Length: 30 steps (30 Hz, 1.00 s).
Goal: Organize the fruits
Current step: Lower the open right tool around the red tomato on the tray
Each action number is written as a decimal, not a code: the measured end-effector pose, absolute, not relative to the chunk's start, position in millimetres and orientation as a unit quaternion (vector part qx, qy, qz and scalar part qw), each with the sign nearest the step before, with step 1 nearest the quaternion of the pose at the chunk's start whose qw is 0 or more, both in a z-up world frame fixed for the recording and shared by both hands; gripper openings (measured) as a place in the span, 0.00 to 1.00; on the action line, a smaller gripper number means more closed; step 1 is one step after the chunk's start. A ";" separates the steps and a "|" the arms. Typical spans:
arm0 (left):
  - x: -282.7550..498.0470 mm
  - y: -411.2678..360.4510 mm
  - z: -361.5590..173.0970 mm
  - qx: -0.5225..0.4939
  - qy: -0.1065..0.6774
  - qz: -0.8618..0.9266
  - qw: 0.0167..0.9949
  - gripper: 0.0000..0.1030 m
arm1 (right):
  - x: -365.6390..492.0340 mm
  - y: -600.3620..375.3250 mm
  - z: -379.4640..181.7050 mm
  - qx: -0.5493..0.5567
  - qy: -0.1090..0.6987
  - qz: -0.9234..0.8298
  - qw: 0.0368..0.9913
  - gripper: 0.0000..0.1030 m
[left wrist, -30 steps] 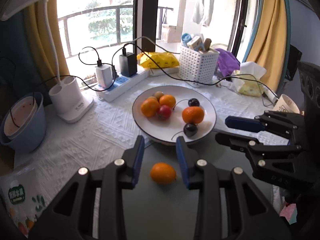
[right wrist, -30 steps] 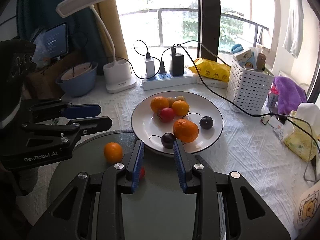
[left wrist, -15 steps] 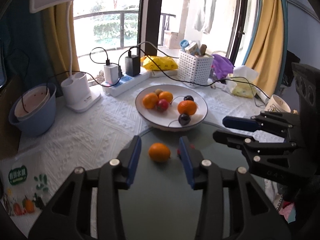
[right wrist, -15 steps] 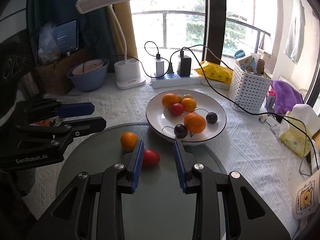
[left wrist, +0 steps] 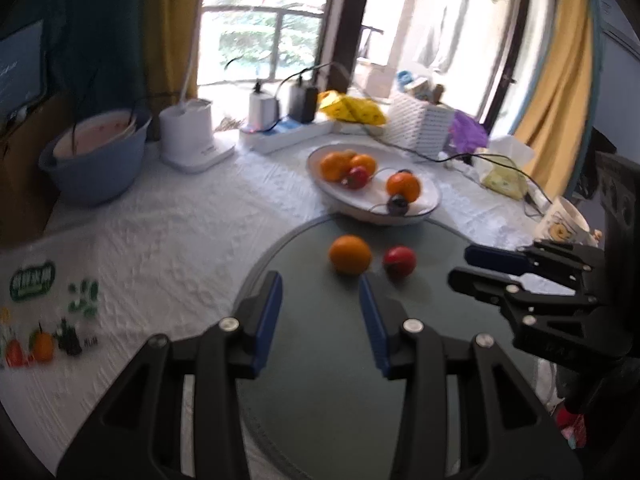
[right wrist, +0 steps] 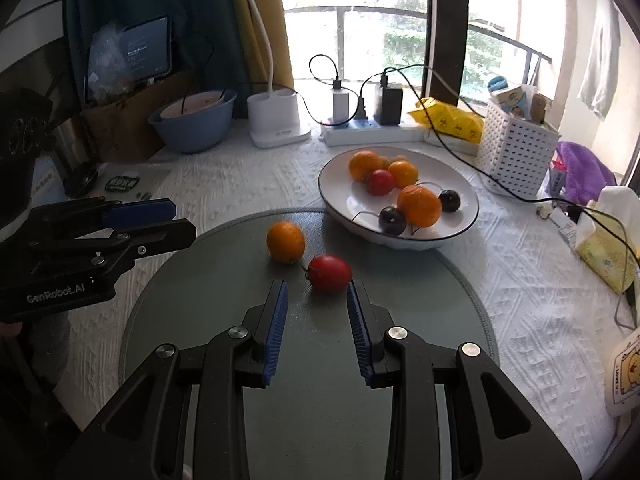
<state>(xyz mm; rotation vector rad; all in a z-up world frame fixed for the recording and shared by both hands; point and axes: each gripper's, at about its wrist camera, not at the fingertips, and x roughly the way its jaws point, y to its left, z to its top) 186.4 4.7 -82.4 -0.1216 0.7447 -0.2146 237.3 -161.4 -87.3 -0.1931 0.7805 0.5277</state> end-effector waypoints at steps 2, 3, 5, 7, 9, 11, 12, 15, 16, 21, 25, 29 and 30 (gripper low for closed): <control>186.9 7.0 -87.6 -0.065 0.368 -0.099 0.922 0.40 | 239.3 -161.0 -92.0 -0.092 0.381 0.254 0.884 0.32; 186.8 7.6 -89.1 -0.065 0.369 -0.098 0.922 0.40 | 240.4 -161.2 -94.1 -0.092 0.384 0.253 0.883 0.32; 187.6 8.6 -91.6 -0.067 0.370 -0.097 0.921 0.40 | 243.9 -160.2 -100.1 -0.094 0.391 0.254 0.880 0.33; 189.2 10.4 -94.8 -0.071 0.373 -0.094 0.920 0.40 | 248.4 -159.5 -104.3 -0.094 0.396 0.256 0.877 0.35; 191.3 11.9 -97.6 -0.073 0.377 -0.092 0.919 0.40 | 254.4 -157.2 -108.2 -0.095 0.401 0.256 0.875 0.36; 194.2 12.5 -100.3 -0.073 0.381 -0.090 0.918 0.40 | 260.7 -155.3 -111.8 -0.094 0.405 0.255 0.873 0.36; 196.0 12.3 -101.7 -0.072 0.383 -0.089 0.917 0.41 | 264.2 -154.3 -113.8 -0.095 0.407 0.254 0.872 0.36; 198.3 12.3 -104.4 -0.070 0.386 -0.087 0.916 0.41 | 274.4 -152.9 -118.4 -0.098 0.415 0.255 0.868 0.36; 199.2 12.2 -105.4 -0.070 0.388 -0.086 0.915 0.41 | 277.3 -152.8 -119.6 -0.097 0.416 0.256 0.867 0.36; 202.2 12.8 -107.5 -0.071 0.392 -0.083 0.913 0.41 | 288.1 -150.6 -125.9 -0.096 0.425 0.261 0.862 0.37; 204.0 13.6 -109.0 -0.071 0.395 -0.080 0.912 0.41 | 293.4 -148.0 -126.7 -0.092 0.425 0.266 0.860 0.38; 206.2 11.1 -108.9 -0.066 0.397 -0.081 0.912 0.41 | 297.4 -146.0 -130.8 -0.088 0.429 0.271 0.857 0.38; 206.5 10.1 -108.9 -0.064 0.398 -0.082 0.911 0.41 | 298.1 -146.1 -132.7 -0.087 0.431 0.270 0.856 0.38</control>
